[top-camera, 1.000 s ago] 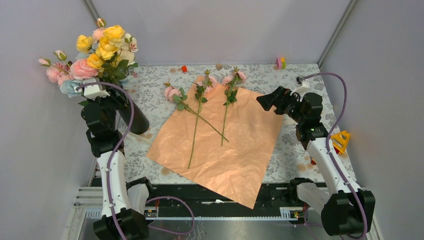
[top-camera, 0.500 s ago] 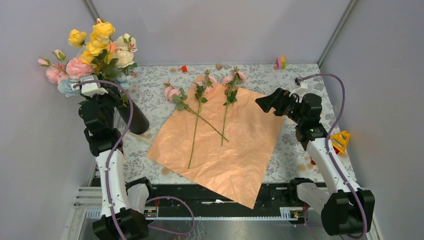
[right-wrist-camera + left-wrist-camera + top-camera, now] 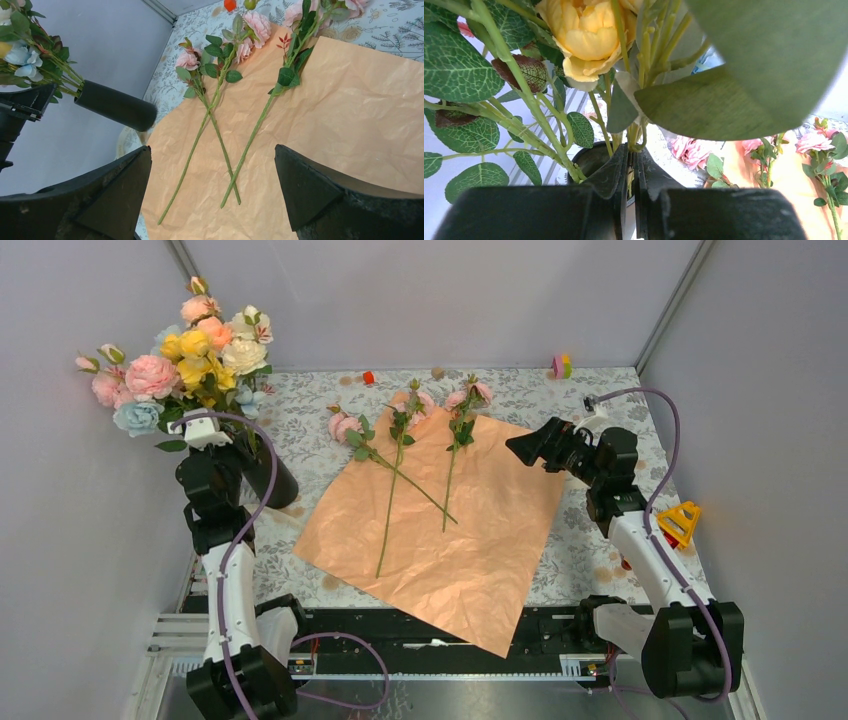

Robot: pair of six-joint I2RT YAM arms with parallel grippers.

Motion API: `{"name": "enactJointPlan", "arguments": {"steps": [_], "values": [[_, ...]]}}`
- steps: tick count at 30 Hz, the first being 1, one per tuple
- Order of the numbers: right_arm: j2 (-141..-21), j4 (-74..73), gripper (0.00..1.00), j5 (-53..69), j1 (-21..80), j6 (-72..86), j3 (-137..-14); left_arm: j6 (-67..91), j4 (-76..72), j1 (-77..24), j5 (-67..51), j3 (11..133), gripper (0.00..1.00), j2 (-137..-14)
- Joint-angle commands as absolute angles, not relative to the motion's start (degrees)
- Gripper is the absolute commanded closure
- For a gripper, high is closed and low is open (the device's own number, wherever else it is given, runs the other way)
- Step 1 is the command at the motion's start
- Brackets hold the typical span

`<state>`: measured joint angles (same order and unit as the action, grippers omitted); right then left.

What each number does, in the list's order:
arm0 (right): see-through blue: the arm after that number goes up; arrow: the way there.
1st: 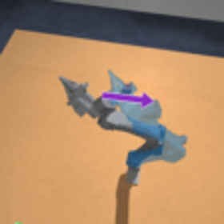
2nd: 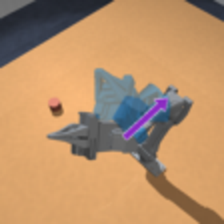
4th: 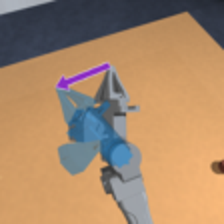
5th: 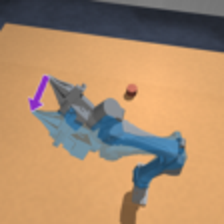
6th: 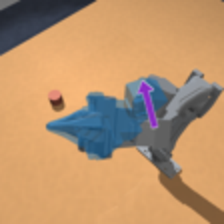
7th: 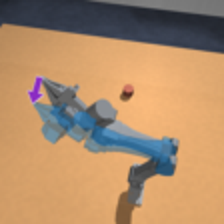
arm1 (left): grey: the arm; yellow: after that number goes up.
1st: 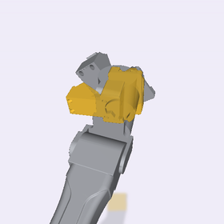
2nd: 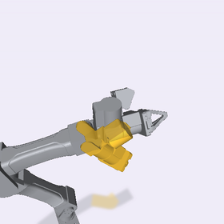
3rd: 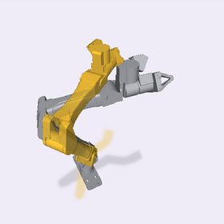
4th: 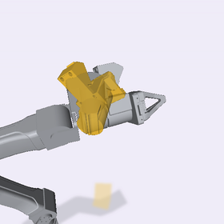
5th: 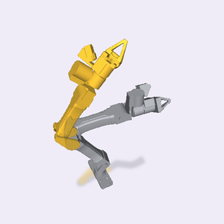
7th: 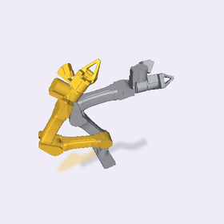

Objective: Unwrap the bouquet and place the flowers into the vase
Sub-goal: Insert the fake flower into the vase.

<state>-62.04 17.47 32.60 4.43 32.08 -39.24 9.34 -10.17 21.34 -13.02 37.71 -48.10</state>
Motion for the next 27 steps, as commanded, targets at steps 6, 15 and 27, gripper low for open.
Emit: {"name": "enactJointPlan", "arguments": {"steps": [6,15,27], "values": [[-61.94,22.31,0.01,33.92,4.13,32.51,-38.49,10.82,-8.46,21.45,-15.96,37.01,0.98,-46.32],[-62.53,21.28,0.01,34.64,4.13,32.03,-39.32,12.58,-2.27,21.44,-14.49,43.41,0.57,-45.2],[-63.88,18.08,0.01,35.99,4.12,31.0,-41.98,12.64,10.16,21.44,-13.82,50.28,0.3,-40.11]]}}
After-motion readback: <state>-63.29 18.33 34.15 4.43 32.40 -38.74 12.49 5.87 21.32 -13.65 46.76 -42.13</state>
